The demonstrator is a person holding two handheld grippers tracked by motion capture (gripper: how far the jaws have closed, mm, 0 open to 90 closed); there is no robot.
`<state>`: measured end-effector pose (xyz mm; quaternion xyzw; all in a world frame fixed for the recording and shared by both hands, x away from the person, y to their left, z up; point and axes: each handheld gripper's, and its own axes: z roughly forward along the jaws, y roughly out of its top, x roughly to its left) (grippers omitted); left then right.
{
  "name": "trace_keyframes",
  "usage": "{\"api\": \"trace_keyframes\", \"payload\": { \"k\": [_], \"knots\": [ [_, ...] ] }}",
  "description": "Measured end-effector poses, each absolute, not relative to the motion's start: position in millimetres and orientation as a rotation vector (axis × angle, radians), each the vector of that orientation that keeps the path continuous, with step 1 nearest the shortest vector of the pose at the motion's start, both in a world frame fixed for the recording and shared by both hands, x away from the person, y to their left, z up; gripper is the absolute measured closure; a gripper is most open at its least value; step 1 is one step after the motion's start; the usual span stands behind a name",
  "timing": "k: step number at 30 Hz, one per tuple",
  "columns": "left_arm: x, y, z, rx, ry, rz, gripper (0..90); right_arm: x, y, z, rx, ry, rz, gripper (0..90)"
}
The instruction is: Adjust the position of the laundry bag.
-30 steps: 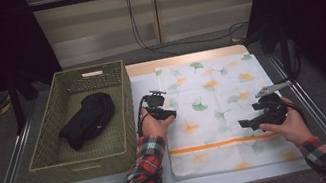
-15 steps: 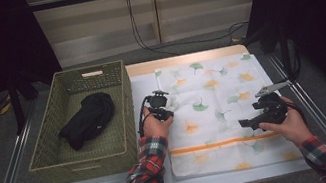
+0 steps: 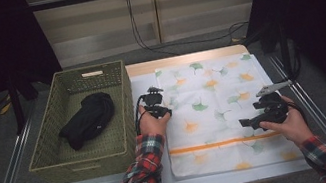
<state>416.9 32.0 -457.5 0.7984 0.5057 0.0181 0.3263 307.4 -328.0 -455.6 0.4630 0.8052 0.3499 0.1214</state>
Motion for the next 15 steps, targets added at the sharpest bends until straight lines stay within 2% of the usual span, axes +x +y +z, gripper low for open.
{"api": "trace_keyframes", "payload": {
  "k": [15],
  "knots": [
    [418,42,-432,2.072,1.382,0.089,89.5,307,-328,-452,1.344,2.341,1.036,2.8]
  ]
}}
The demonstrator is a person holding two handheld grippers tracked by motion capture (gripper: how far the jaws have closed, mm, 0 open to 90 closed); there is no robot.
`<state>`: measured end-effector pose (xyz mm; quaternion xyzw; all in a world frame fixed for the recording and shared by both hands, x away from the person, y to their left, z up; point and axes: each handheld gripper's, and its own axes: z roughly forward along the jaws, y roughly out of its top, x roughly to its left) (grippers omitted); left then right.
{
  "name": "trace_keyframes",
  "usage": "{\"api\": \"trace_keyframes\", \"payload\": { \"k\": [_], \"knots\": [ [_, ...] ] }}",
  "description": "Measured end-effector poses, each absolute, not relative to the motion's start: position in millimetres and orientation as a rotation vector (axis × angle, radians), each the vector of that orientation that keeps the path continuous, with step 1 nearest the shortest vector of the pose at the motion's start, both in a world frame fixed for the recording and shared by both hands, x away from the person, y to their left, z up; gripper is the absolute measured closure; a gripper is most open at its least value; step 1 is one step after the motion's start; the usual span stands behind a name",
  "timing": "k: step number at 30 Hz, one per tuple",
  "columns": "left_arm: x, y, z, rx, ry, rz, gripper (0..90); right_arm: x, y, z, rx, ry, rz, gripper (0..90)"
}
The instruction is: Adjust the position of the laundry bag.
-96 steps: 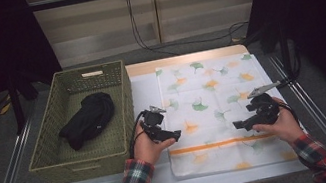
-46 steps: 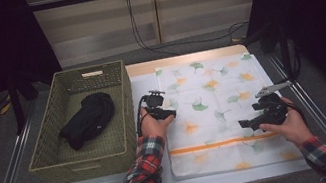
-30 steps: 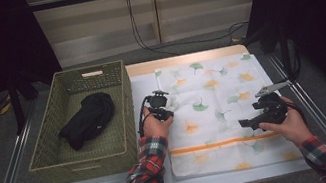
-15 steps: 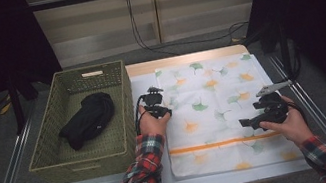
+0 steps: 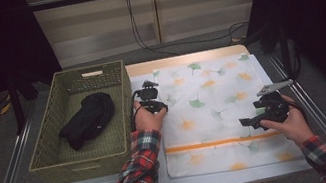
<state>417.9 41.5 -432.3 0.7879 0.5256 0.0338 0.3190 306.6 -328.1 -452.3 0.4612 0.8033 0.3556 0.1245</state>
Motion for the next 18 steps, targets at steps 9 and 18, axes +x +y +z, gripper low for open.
{"api": "trace_keyframes", "payload": {
  "k": [9,18],
  "knots": [
    [418,52,-425,2.065,1.419,0.09,89.6,307,-327,-452,1.349,2.34,1.034,2.3],
    [420,57,-421,2.072,1.443,0.1,89.6,308,-327,-452,1.339,2.331,1.052,2.1]
  ]
}}
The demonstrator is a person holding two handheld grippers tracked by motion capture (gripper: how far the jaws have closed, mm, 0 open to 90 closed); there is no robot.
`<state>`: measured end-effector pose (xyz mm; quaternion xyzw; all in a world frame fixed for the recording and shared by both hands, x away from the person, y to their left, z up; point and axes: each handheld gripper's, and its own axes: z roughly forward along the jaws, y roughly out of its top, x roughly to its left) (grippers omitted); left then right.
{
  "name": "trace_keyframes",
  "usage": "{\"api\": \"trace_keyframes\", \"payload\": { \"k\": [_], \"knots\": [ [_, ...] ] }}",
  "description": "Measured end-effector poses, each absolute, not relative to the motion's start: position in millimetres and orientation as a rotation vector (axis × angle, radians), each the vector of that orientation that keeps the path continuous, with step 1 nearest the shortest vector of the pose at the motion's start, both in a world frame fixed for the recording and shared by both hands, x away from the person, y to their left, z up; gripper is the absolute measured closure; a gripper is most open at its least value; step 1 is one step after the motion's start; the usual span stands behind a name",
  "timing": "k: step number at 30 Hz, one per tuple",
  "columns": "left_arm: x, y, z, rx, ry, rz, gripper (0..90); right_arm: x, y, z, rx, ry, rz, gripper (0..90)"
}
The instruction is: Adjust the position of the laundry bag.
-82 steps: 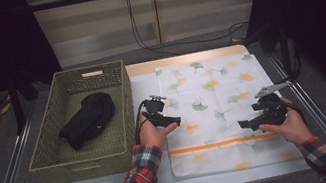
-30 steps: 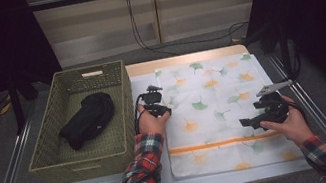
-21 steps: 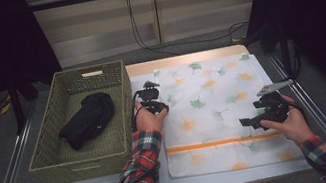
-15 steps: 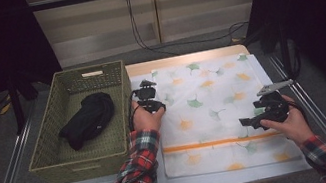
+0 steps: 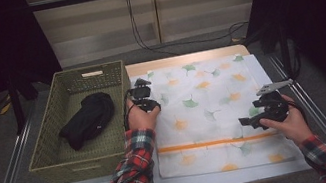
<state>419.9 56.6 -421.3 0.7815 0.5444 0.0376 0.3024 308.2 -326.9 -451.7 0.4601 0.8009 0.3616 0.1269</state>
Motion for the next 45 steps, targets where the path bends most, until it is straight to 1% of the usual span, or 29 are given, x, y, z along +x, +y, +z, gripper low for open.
{"api": "trace_keyframes", "payload": {
  "k": [11,19,33,41,44,45],
  "knots": [
    [422,67,-407,2.074,1.468,0.126,89.6,308,-329,-451,1.351,2.333,1.055,1.9],
    [422,74,-401,2.064,1.5,0.117,89.6,309,-328,-452,1.34,2.333,1.063,1.8],
    [424,86,-397,2.058,1.535,0.137,89.5,309,-327,-452,1.346,2.338,1.058,1.9],
    [423,88,-397,2.052,1.559,0.121,89.2,310,-328,-452,1.343,2.333,1.054,1.9],
    [423,88,-397,2.04,1.562,0.114,87.7,310,-328,-451,1.341,2.337,1.056,1.9],
    [423,88,-397,2.035,1.554,0.13,84.5,309,-328,-451,1.341,2.332,1.059,1.9]
  ]
}}
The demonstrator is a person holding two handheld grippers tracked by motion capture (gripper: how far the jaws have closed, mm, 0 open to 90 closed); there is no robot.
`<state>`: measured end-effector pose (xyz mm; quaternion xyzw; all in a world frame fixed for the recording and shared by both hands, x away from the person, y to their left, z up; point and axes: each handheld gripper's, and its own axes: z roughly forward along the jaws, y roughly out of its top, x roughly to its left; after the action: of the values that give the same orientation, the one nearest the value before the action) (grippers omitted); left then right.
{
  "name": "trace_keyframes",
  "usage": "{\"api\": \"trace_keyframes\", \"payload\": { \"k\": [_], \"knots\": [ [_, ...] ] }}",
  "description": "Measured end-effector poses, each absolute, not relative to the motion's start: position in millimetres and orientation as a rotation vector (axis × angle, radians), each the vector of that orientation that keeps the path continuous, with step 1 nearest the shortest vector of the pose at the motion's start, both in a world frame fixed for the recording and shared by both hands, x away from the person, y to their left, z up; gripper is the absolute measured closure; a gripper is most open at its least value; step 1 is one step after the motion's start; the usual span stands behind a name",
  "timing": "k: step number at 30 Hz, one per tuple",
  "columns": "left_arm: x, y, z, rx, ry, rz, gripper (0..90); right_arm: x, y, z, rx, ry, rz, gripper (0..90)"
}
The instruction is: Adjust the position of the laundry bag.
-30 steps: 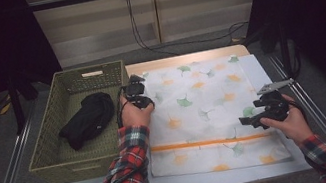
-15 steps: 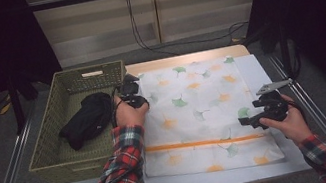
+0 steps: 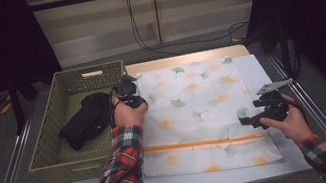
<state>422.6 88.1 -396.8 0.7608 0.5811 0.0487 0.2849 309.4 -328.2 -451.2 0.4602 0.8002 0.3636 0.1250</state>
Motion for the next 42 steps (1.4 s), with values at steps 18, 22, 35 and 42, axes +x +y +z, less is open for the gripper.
{"api": "trace_keyframes", "payload": {
  "k": [18,22,35,42],
  "knots": [
    [416,64,-405,2.031,1.401,0.165,32.4,306,-331,-450,1.366,2.332,1.039,1.8],
    [413,58,-412,2.052,1.351,0.151,30.4,304,-334,-451,1.351,2.324,1.047,1.9],
    [407,50,-435,2.074,1.287,0.102,21.2,292,-346,-452,1.395,2.298,1.023,2.1],
    [400,39,-444,2.082,1.228,0.064,17.7,284,-357,-454,1.428,2.279,1.005,3.1]
  ]
}}
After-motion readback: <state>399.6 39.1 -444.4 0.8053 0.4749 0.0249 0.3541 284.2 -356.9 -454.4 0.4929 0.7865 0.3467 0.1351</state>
